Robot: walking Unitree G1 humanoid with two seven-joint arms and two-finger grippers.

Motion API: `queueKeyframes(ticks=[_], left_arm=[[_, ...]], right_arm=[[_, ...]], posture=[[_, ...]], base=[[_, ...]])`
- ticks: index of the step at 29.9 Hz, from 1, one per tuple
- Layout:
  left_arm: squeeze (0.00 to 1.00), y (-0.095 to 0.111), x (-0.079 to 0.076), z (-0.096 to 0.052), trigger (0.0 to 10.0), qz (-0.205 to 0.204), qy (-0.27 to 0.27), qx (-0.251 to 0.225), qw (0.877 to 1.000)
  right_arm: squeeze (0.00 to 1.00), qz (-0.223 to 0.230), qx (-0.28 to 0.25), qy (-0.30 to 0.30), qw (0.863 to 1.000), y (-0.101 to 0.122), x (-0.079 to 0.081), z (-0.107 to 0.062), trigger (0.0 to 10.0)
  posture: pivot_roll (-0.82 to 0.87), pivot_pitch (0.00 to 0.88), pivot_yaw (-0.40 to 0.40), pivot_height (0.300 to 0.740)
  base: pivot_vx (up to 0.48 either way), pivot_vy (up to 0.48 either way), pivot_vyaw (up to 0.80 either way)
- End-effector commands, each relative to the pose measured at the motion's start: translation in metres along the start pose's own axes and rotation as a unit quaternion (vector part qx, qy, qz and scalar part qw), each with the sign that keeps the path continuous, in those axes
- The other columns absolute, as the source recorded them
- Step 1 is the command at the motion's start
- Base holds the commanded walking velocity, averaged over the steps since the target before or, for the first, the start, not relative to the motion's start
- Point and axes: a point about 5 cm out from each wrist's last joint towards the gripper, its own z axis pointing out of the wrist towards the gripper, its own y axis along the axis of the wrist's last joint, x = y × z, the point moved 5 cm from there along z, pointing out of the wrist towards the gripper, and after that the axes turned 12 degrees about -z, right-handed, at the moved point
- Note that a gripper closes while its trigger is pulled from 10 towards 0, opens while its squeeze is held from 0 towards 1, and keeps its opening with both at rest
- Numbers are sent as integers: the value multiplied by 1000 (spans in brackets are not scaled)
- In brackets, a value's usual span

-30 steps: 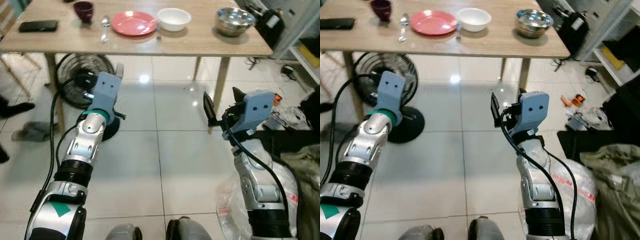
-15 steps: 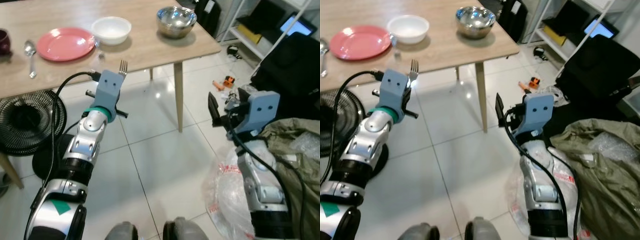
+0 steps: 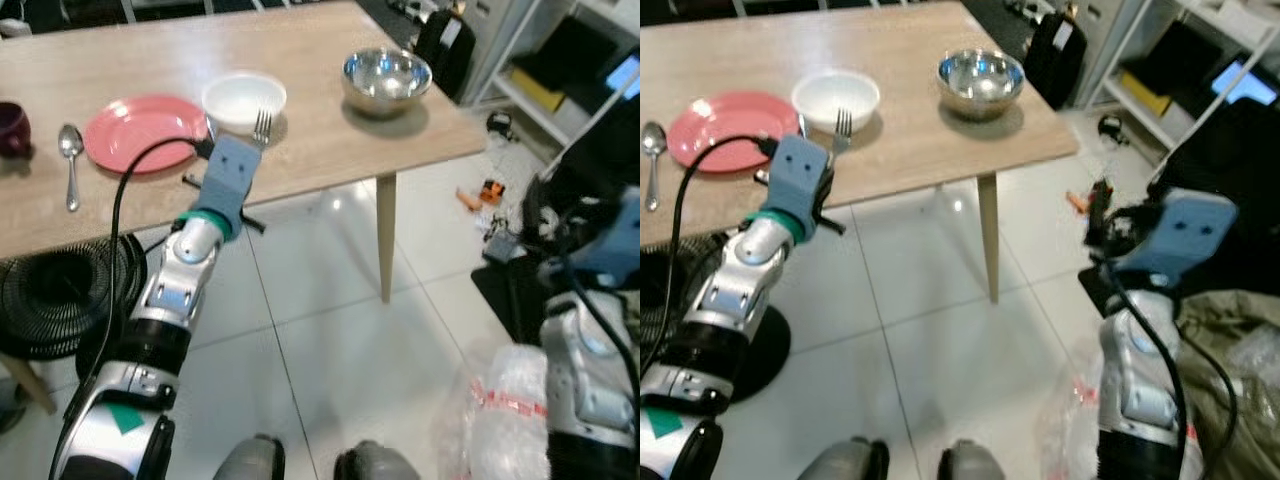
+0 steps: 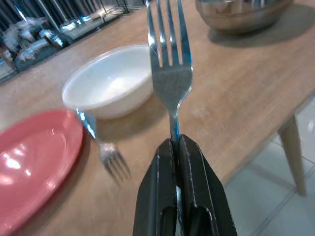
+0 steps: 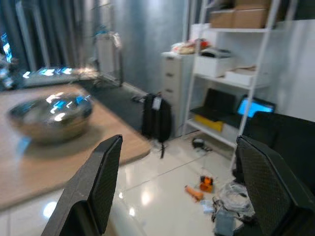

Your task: Setting the table

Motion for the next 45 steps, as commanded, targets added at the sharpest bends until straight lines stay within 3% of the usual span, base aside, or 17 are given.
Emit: queueKeyframes(ticks=[1, 4, 8, 9, 10, 11, 13, 16, 18, 23, 26, 29, 33, 36, 41, 45], left_arm=[[0, 6, -7, 1, 10000, 1, -12, -12, 1000], [0, 10, -7, 1, 10000, 4, -15, -18, 1000], [0, 22, -10, -1, 10000, 25, -26, -47, 998], [0, 38, -12, -6, 10000, 40, -38, -87, 995], [0, 38, -12, -6, 10000, 40, -38, -87, 995], [0, 52, -11, -12, 10000, 64, -40, -124, 989], [0, 66, -4, -18, 10000, 65, -26, -153, 986], [0, 60, 7, -19, 10000, 30, 2, -132, 991], [0, 60, 7, -19, 10000, 30, 2, -132, 991], [0, 34, 30, -21, 10000, -65, 75, -70, 993], [0, 25, 38, -25, 10000, -86, 97, -52, 990], [0, 23, 41, -27, 10000, -88, 104, -49, 990], [0, -2, 62, -37, 10000, -92, 142, 12, 986], [0, -10, 66, -38, 10000, -94, 139, 34, 985], [0, -3, 73, -32, 10000, -78, 144, 29, 986], [0, 20, 68, -24, 10000, -59, 127, -13, 990]], right_arm=[[0, 6, -2, 43, 999, 2, 10, -4, 10000], [0, -2, -11, 99, 995, 6, 30, -9, 10000], [0, -6, -15, 131, 991, 8, 43, -14, 10000], [0, -5, -16, 143, 990, 9, 48, -15, 10000], [0, -5, -16, 143, 990, 9, 48, -15, 10000], [0, -2, -22, 156, 987, 12, 53, -15, 10000], [0, 6, -35, 184, 982, 20, 64, -14, 10000], [0, 12, -42, 202, 978, 26, 74, -12, 10000], [0, 12, -42, 202, 978, 26, 74, -12, 10000], [0, 20, -47, 235, 971, 30, 92, -11, 10000], [0, 24, -48, 250, 967, 31, 99, -13, 10000], [0, 25, -49, 254, 966, 32, 101, -14, 10000], [0, 30, -45, 277, 959, 31, 112, -22, 10000], [0, 25, -39, 289, 956, 28, 115, -26, 10000], [0, 15, -33, 289, 957, 23, 114, -28, 10000], [0, 25, -26, 218, 975, 20, 95, -14, 10000]], posture=[[8, 0, 59, 740], [8, 0, 61, 740], [11, 0, 61, 740], [15, 0, 61, 740], [15, 0, 61, 740], [20, 0, 61, 740], [28, 0, 60, 740], [34, 0, 54, 740], [34, 0, 54, 740], [48, 0, 36, 740], [52, 0, 31, 740], [52, 0, 30, 740], [66, 0, 26, 740], [67, 0, 24, 740], [65, 0, 23, 740], [58, 0, 26, 740]], base=[[341, 0, 0], [331, 0, 0], [329, 0, 0], [315, 0, 0], [315, 0, 0], [0, 0, 0], [0, 0, 0], [0, 0, 0], [0, 0, 0], [0, 0, 0], [0, 0, 0], [0, 0, 0], [0, 0, 0], [0, 0, 0], [0, 0, 0], [0, 0, 0]])
